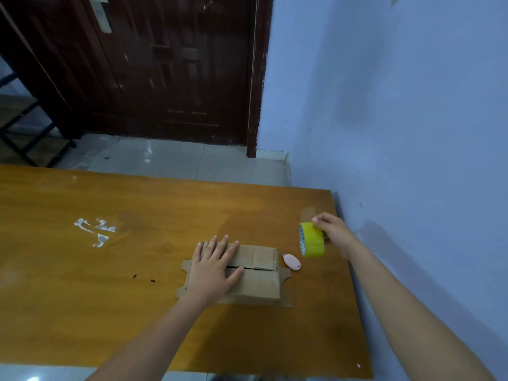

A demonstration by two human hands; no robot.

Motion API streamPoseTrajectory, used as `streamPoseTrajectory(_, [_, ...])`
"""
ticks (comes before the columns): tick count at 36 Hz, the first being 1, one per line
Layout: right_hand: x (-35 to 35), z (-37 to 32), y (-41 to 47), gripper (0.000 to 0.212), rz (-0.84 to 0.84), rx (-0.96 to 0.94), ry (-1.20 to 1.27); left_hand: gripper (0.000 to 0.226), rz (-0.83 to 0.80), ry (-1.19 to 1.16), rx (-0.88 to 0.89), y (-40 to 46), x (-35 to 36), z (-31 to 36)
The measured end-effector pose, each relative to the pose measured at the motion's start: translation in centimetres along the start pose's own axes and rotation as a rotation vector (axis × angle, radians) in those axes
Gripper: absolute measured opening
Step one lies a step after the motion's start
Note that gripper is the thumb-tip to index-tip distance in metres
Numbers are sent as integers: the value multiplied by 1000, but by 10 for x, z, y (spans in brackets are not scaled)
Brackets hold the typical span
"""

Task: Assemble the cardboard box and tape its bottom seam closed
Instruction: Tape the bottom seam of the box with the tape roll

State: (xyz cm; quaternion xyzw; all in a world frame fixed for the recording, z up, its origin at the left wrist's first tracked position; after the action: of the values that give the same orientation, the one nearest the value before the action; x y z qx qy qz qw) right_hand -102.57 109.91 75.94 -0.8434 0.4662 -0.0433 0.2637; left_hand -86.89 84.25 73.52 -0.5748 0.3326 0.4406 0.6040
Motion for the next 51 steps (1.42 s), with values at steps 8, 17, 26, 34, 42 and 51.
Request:
streamPoseTrajectory(8, [75, -89, -28, 23, -283, -102, -336, 48, 80, -303, 94, 0, -43, 4])
streamPoseTrajectory(17, [118, -158, -51, 19, -349, -260, -548, 48, 163, -1321, 345, -20, -125, 22])
streamPoseTrajectory(26, [124, -179, -63, 8, -361, -338, -511, 19, 150, -1557, 368, -32, -151, 23])
streamPoseTrajectory(34, [116, -182, -75, 21, -392, -408, -183, 15, -38, -1855, 147, -28, -133, 3])
streamPoseTrajectory(42, [122, -172, -80, 16, -495, -462, 186, 28, -263, -2120, 108, -35, -110, 10])
streamPoseTrajectory(51, [127, -139, -86, 22, -557, -397, 110, 23, 27, -1689, -8, -50, -106, -15])
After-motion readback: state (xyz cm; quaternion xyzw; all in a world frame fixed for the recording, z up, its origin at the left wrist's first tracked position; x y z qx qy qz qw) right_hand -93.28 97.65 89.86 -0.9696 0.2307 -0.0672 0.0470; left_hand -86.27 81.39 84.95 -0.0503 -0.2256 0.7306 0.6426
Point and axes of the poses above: each hand's wrist, its own y-axis towards the middle knuckle, its own x-axis out of the palm, z = x × y, the point moved 10 cm from there along y, towards the middle knuckle, and after that the axes turned 15 degrees about -z, right-handed, at the moved point
